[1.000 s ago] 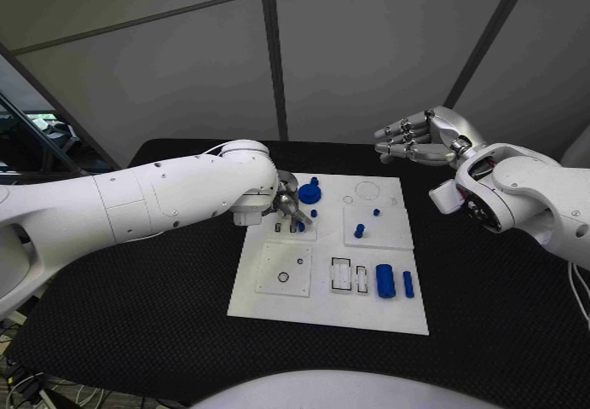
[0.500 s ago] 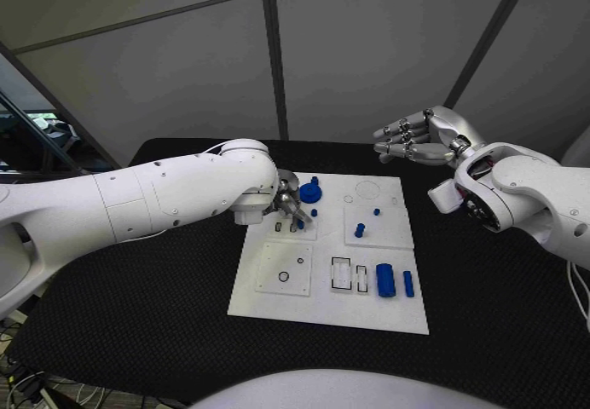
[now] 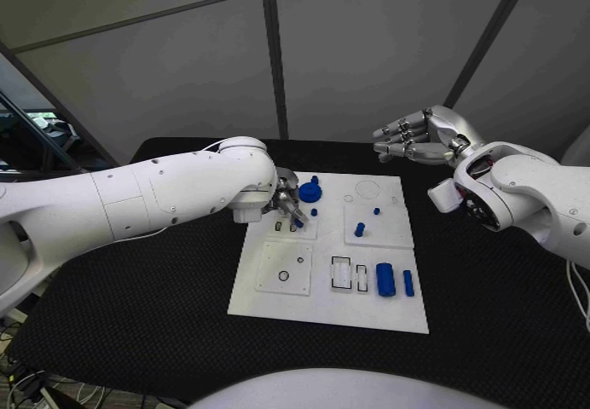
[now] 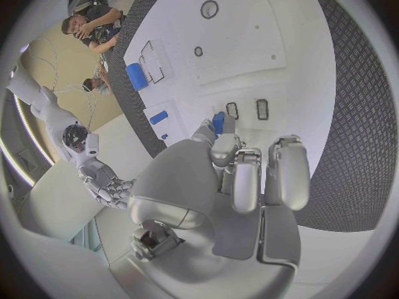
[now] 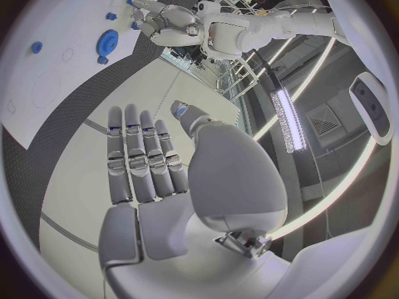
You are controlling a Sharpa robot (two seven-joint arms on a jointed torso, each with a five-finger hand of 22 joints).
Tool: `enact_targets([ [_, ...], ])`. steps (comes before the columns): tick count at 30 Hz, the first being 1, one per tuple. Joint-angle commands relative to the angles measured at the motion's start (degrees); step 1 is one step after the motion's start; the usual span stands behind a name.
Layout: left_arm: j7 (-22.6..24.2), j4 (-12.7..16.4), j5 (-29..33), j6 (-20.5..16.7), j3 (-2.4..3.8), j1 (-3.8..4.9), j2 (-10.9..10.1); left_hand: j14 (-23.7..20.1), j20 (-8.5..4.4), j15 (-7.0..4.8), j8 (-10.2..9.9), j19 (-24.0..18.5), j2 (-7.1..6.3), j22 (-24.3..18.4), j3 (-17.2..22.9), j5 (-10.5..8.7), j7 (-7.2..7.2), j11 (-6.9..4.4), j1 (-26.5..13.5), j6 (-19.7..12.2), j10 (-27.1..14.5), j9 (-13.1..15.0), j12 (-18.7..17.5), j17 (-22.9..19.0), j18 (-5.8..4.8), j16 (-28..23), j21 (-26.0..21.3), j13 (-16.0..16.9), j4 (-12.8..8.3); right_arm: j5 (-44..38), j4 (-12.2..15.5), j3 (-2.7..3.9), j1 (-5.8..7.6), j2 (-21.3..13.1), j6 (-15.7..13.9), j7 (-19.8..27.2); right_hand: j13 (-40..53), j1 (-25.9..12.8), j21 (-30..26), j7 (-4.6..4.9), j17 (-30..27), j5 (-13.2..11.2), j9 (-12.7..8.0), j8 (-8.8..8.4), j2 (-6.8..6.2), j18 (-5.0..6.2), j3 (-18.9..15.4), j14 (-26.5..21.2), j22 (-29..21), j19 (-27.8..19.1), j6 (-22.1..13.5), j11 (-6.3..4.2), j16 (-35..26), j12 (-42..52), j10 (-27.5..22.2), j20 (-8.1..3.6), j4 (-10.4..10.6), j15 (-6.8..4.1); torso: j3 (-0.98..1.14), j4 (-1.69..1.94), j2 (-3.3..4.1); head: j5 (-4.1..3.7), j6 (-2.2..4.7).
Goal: Assemble the parts on the task board
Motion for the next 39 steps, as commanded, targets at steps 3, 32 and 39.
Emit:
enact_targets([
  [3,1.0,0.4,1.5,-0.7,-0.10,-0.07,-0.5,5.5,0.45,0.31,-0.2,0.0,-8.32,0.5,26.0,1.52,0.44,0.41,-6.7,0.8,0.4,1.9,-0.7,14.0,-1.14,-0.1,-0.1,-0.3,-5.7,-0.1,-0.2,0.05,0.15,0.1,0.6,0.2,-0.1,-0.3,-0.4,0.29,-0.1,0.3,0.1,-0.28,0.54,0.59,-0.5,-0.2,-0.1,0.3,-0.1,0.14,-0.3,-0.2,-0.3,-0.05,0.1,-0.02,0.02,0.09,-0.05,0.09,-0.05],
  [32,-2.2,10.7,0.7,-18.5,-0.68,-1.86,-7.8,5.7,0.16,-0.18,3.0,0.9,-12.92,2.1,42.9,1.94,-0.09,0.11,-17.8,0.9,1.7,7.1,-0.5,14.6,-1.38,0.4,0.5,0.1,-11.6,-0.1,-0.3,0.04,0.15,-0.4,0.8,-0.3,-0.2,-0.7,-0.6,0.30,-0.2,0.4,0.1,-0.27,0.47,0.59,-0.7,-0.2,-0.3,0.4,-0.1,0.15,-0.2,-0.1,-0.2,-0.02,0.3,0.00,0.81,0.63,0.02,0.74,-0.51],
  [39,-2.6,11.1,-2.4,-20.9,-1.08,-2.99,-7.8,5.7,0.09,-0.25,3.2,0.9,-12.95,2.2,43.5,1.95,-0.15,0.04,-18.2,1.0,1.7,7.2,-0.6,14.6,-1.40,0.4,0.5,0.0,-11.9,-0.1,-0.2,0.04,0.15,-0.4,0.9,-0.4,-0.3,-0.8,-0.7,0.30,-0.2,0.4,0.1,-0.26,0.44,0.60,-0.8,-0.1,-0.3,0.5,-0.1,0.15,-0.2,-0.1,-0.2,-0.01,0.4,0.00,0.79,0.59,0.02,1.01,-0.31],
])
